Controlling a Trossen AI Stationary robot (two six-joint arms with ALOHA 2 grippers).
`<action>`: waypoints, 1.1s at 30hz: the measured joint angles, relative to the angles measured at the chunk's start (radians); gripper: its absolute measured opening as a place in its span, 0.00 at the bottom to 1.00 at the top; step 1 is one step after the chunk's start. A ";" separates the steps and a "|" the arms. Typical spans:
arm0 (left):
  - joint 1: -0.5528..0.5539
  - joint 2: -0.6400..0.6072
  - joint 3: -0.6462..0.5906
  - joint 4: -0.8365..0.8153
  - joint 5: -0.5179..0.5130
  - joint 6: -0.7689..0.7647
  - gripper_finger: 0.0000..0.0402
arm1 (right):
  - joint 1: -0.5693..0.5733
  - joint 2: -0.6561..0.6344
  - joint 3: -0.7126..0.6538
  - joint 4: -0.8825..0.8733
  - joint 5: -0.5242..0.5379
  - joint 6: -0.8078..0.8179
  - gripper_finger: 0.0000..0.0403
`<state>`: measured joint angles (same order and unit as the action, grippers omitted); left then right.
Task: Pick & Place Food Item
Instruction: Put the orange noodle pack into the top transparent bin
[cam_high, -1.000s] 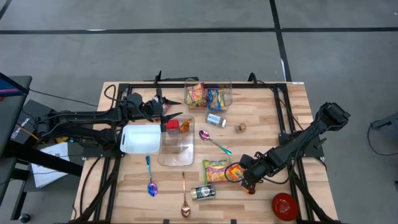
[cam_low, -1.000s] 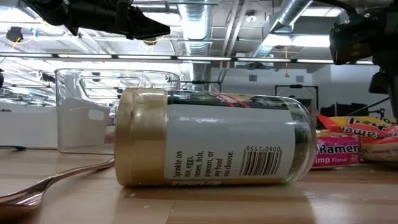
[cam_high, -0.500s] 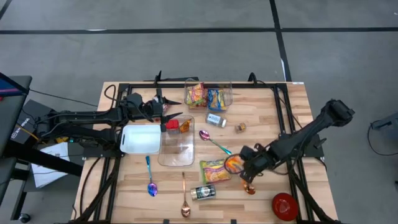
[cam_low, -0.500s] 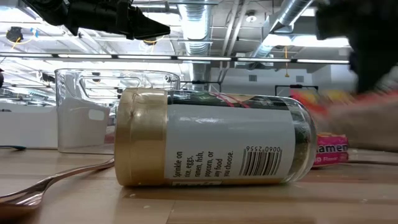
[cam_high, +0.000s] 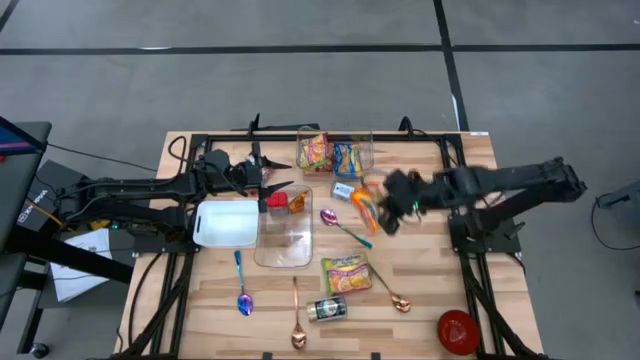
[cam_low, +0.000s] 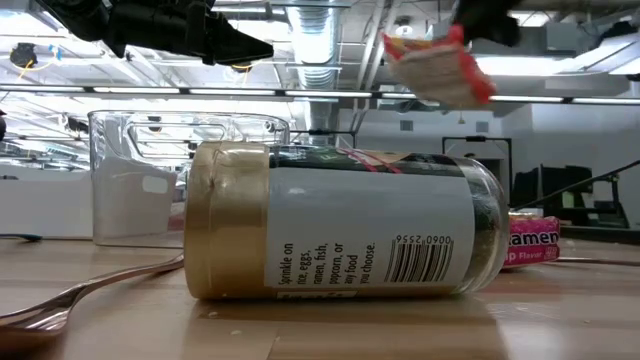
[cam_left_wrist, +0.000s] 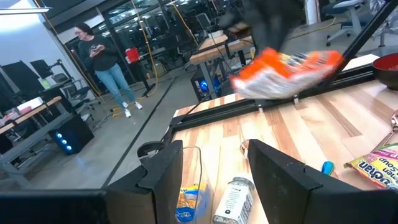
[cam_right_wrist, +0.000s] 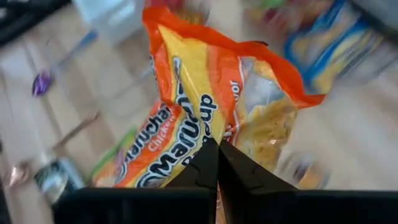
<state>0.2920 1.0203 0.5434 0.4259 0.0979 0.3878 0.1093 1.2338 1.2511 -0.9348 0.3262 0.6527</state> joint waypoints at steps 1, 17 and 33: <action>0.000 0.000 0.000 0.000 0.000 0.000 0.44 | -0.046 0.016 0.039 -0.017 -0.010 -0.032 0.00; 0.000 0.000 0.000 0.000 0.000 -0.002 0.44 | -0.607 0.501 0.481 -0.083 -0.172 -0.294 0.00; 0.001 0.000 0.000 -0.041 -0.036 -0.001 0.44 | -0.677 0.700 0.510 -0.084 -0.217 -0.091 0.00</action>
<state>0.2932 1.0203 0.5434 0.3846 0.0616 0.3870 -0.5674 1.9337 1.7607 -1.0184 0.1091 0.5619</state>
